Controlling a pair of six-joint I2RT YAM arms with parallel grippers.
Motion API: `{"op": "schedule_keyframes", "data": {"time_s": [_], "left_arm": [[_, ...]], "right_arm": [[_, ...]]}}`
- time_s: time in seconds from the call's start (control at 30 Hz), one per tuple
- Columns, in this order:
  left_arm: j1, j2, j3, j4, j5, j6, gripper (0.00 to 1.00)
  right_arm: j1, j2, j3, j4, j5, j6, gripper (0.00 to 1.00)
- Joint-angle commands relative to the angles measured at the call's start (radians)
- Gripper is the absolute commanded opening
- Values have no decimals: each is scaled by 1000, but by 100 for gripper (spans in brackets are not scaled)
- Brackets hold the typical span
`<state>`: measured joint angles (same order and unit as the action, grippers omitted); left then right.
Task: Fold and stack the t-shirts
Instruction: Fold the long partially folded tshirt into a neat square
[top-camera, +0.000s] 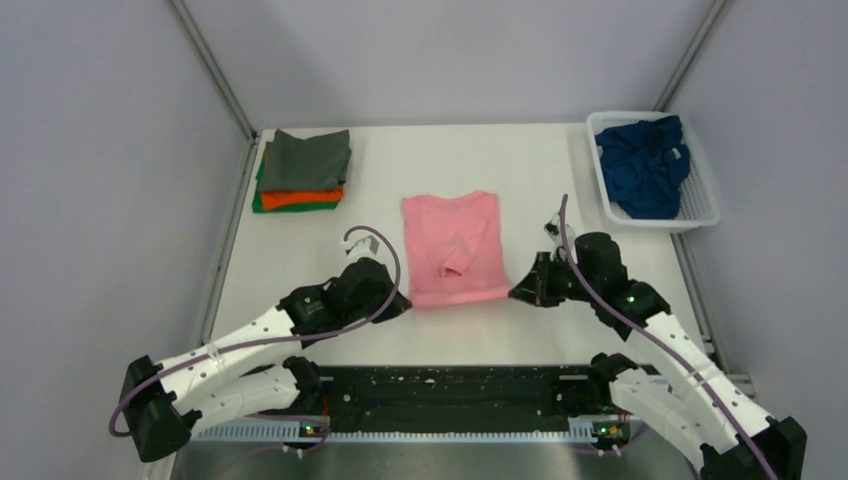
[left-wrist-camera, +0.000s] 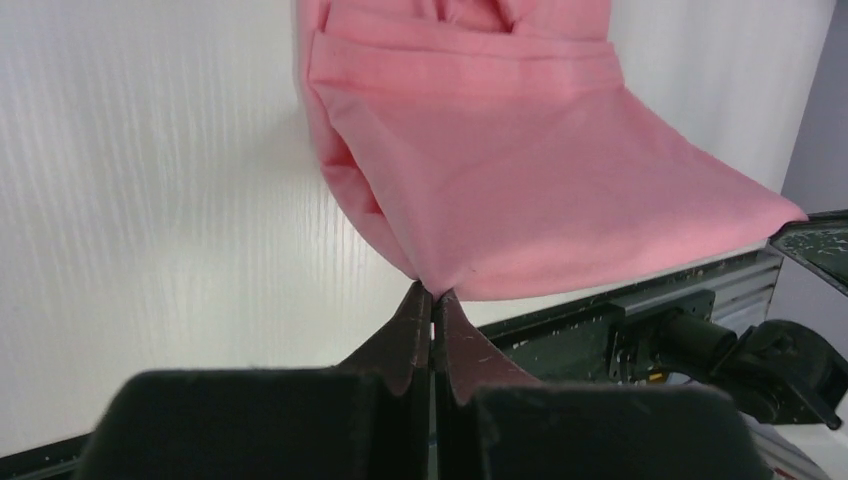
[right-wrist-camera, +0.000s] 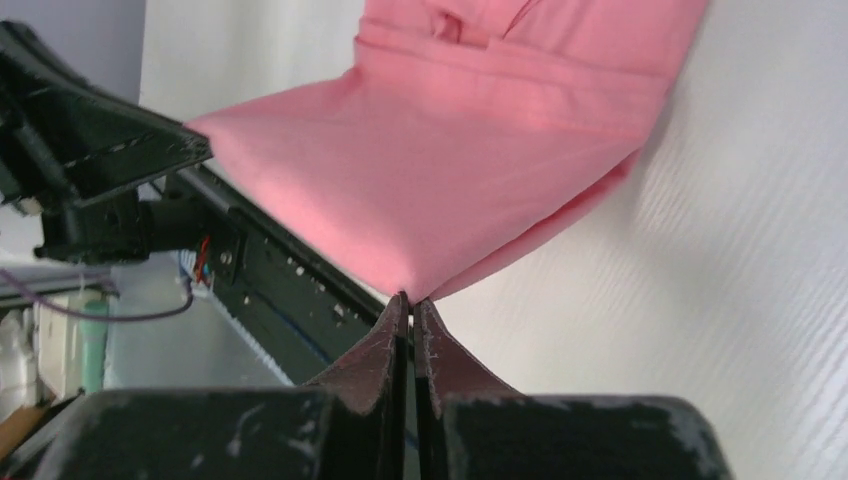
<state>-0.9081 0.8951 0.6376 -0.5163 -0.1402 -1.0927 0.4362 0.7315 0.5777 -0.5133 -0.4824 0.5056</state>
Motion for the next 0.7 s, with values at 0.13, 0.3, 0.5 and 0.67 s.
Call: {"op": "schedule_keyframes", "data": {"time_s": [0.13, 0.3, 0.5, 0.67], "left_arm": [[113, 137, 248, 6, -166, 153, 0], [282, 269, 319, 87, -8, 227, 0], [364, 423, 483, 82, -20, 315, 0], [424, 560, 596, 94, 75, 332, 0]], "right_arm": [[-14, 204, 176, 103, 235, 14, 0], [-76, 314, 250, 188, 245, 3, 0], [-142, 466, 334, 279, 188, 20, 0], [-156, 575, 434, 262, 264, -31, 0]]}}
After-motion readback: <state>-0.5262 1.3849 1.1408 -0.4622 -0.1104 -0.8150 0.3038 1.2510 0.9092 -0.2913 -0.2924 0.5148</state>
